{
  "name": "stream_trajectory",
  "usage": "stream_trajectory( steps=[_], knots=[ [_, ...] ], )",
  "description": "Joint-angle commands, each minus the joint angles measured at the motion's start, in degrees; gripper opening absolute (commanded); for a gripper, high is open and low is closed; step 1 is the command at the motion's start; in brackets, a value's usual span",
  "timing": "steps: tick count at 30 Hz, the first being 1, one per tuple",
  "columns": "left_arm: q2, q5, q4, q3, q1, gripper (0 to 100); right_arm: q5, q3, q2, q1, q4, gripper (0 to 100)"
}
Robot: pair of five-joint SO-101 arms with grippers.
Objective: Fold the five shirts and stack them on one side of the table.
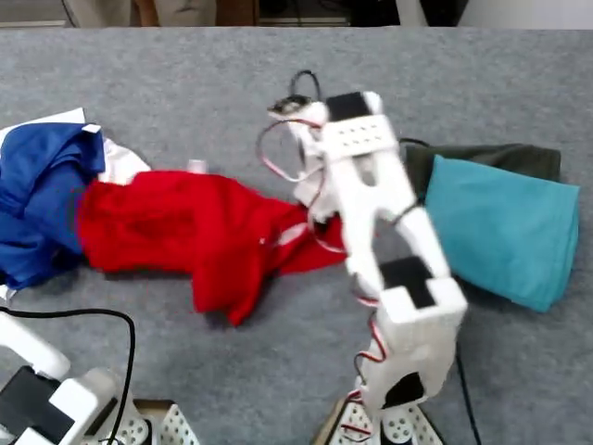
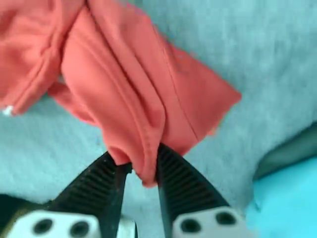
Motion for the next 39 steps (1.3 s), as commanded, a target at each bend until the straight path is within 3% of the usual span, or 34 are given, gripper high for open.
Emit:
stream_trajectory(
  steps=[1,5,7,14,18,24,30,39],
  knots=[
    [-2.24,0.00,-0.70,-0.18,0.88,22,3.43,4.53,-6.90,4.53,0.88,8.6],
    [-2.15,0.09,-0.70,-0.09,1.41,22,3.52,4.00,-8.31,6.20,1.05,33.0],
    [-2.24,0.09,-0.70,-0.09,1.14,22,3.43,4.26,-10.15,6.20,1.14,40.0],
    [-2.24,0.00,-0.70,-0.09,0.70,22,-0.53,4.62,-19.65,5.76,1.14,29.4],
    [-2.24,0.09,-0.70,0.18,0.79,22,-4.48,7.34,-22.02,1.45,1.14,22.3],
    [-2.24,0.09,-0.62,0.53,-0.62,22,-12.31,13.85,-20.26,-10.24,0.79,25.9],
    [-2.24,0.09,-3.34,2.11,-2.29,22,-15.21,12.44,-14.11,-14.55,-0.44,36.2],
    [-2.24,-0.18,-7.12,5.19,-2.37,22,-15.21,3.21,-3.38,-18.07,0.00,30.1]
  ],
)
